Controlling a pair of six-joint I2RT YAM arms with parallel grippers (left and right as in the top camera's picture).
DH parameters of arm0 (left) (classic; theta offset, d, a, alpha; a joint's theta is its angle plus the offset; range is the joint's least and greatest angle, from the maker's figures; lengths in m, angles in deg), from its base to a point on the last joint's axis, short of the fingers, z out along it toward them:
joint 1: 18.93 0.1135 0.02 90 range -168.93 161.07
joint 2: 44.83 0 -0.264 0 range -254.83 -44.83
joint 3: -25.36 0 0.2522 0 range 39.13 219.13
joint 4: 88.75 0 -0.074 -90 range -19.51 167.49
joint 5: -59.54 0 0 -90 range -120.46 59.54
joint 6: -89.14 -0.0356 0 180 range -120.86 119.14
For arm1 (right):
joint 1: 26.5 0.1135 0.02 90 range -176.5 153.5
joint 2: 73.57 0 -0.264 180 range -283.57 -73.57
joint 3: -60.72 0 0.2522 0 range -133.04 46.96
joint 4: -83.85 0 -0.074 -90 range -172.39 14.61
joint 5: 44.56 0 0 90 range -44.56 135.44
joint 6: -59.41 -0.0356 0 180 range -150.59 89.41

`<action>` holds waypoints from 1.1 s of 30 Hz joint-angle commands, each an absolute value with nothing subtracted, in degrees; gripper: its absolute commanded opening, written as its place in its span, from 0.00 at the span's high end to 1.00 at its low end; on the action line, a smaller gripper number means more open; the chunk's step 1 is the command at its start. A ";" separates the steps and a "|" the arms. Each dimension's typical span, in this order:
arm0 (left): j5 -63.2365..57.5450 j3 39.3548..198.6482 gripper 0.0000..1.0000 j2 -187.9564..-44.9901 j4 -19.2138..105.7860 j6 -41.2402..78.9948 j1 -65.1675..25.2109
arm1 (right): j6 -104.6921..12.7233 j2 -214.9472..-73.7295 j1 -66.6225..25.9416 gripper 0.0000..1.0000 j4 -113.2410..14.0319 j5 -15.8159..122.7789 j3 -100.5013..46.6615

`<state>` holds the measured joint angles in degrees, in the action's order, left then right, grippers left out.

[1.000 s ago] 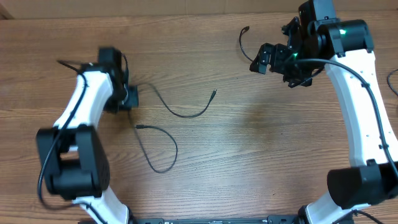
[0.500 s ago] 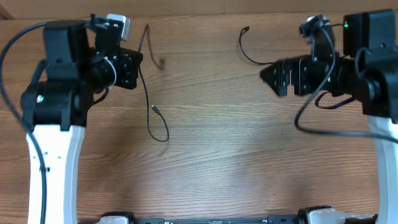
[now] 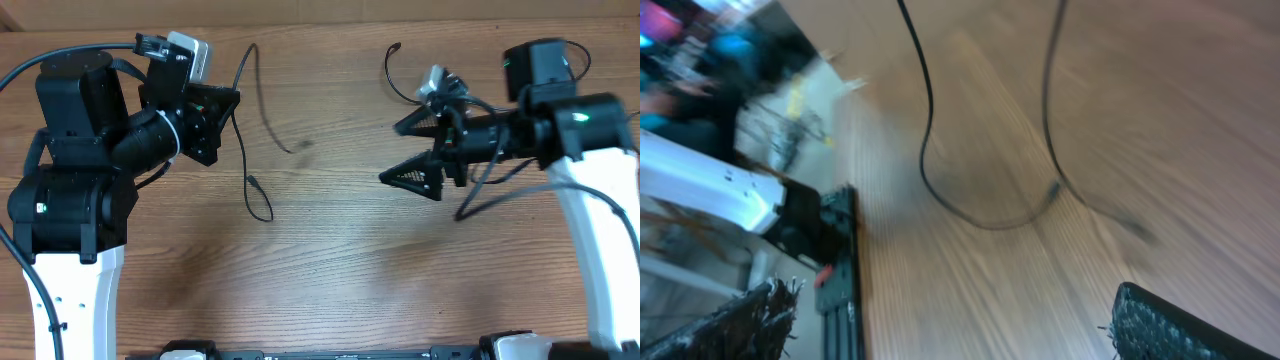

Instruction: Untangle cables

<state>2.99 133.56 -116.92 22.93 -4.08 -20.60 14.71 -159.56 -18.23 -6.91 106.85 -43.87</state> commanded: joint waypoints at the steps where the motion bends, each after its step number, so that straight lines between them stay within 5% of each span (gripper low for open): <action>1: 5.94 134.02 0.96 -116.66 24.50 2.30 -20.47 | 17.93 -160.50 -15.52 0.00 -14.19 119.13 -35.24; 11: 16.17 134.02 0.96 -116.66 23.74 0.83 -20.47 | 17.03 -161.14 -5.44 0.00 -41.46 105.62 -27.37; 20: 22.03 134.02 0.96 -116.66 20.96 -3.38 -20.47 | -4.72 -163.85 -3.78 0.00 -63.30 97.73 -27.37; 33: 24.78 134.02 0.96 -116.66 20.70 -11.01 -20.47 | -6.47 -165.99 -3.67 0.00 -62.75 102.50 -27.35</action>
<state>21.85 133.56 -116.99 20.63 -7.62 -20.60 -5.99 -166.12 -3.87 -62.14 100.05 -27.50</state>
